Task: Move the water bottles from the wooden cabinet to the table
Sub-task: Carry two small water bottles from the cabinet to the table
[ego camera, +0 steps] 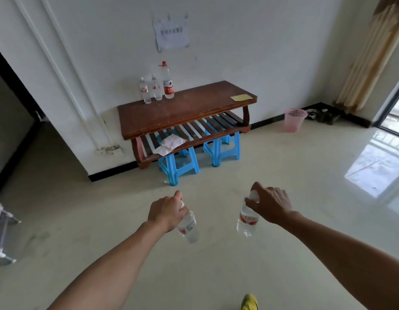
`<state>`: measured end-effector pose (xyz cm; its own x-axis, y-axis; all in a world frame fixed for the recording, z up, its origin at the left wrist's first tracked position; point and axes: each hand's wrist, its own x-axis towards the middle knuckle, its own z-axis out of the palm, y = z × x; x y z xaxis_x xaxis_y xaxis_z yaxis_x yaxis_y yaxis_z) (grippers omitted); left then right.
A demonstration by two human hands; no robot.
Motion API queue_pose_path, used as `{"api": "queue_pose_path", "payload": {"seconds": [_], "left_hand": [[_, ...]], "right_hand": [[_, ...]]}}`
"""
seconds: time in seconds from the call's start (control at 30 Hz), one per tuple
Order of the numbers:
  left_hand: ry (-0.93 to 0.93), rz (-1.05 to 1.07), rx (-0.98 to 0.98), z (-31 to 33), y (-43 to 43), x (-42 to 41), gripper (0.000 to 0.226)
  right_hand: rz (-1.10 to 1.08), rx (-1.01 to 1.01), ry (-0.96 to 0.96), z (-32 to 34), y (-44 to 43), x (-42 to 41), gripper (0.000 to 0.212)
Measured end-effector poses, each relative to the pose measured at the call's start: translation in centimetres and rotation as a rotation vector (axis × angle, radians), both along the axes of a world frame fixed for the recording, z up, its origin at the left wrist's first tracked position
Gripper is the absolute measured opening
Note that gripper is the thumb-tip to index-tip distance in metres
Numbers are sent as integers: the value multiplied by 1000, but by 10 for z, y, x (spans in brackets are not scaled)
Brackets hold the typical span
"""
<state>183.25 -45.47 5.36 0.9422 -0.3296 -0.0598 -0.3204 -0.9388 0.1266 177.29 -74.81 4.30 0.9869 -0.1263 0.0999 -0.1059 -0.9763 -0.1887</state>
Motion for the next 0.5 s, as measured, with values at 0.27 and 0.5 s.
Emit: {"api": "queue_pose_path", "payload": {"seconds": [0.27, 0.5], "left_hand": [[29, 81, 29, -8, -41, 197, 27], [-57, 228, -65, 14, -42, 342, 25]], "right_hand": [[157, -27, 42, -20, -38, 232, 39], [268, 6, -16, 12, -45, 422, 34]]}}
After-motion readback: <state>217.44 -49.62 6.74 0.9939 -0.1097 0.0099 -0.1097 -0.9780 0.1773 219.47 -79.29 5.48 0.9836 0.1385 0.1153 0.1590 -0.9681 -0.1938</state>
